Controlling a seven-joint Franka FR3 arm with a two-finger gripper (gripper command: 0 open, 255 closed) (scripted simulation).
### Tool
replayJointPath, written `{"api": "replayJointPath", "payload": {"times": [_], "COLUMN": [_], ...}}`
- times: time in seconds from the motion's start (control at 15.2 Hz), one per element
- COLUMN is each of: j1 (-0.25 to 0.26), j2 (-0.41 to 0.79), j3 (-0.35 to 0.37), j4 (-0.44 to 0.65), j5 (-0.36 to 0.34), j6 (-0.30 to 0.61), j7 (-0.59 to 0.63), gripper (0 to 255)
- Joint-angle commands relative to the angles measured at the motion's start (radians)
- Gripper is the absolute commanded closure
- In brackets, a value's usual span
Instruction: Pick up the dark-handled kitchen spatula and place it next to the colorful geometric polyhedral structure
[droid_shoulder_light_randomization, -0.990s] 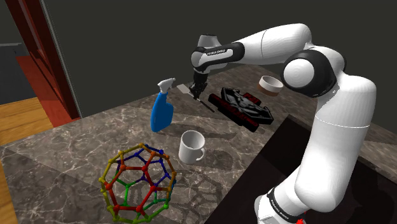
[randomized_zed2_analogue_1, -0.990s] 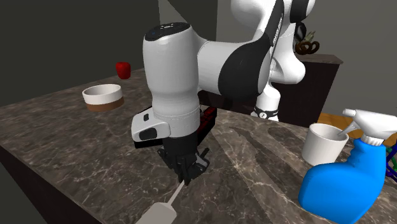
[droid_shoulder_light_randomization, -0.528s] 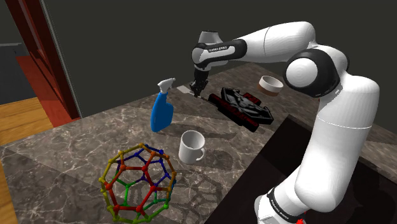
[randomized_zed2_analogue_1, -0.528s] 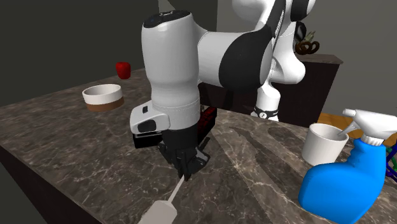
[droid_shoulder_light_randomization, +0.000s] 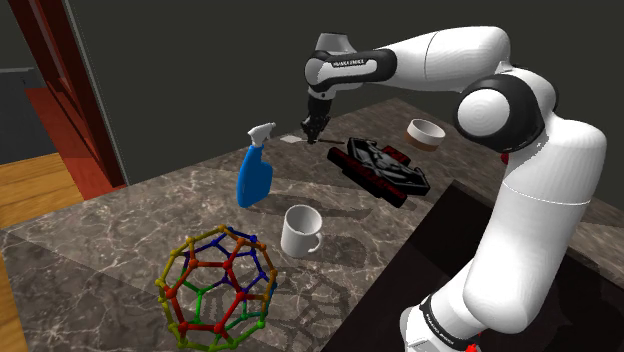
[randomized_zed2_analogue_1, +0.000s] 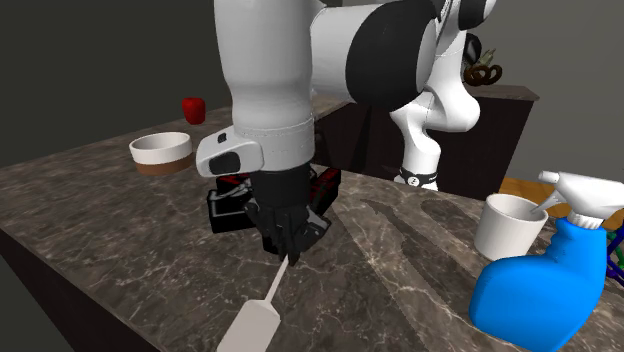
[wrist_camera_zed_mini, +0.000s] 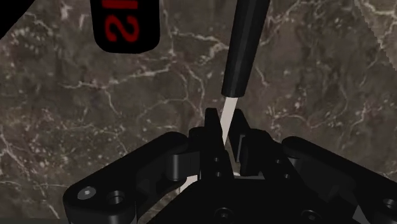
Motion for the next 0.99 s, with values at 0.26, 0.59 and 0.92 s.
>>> {"api": "replayJointPath", "payload": {"times": [0.26,0.59,0.92], "j1": [0.0,0.0,-0.001], "j2": [-0.019,-0.03,-0.036], "j3": [-0.001,-0.001,-0.002], "j4": [0.055,0.107,0.166], "j5": [-0.002,-0.003,-0.003], "j6": [-0.075,-0.137,-0.202], "j7": [0.001,0.001,0.001], "gripper": [255,255,255]}}
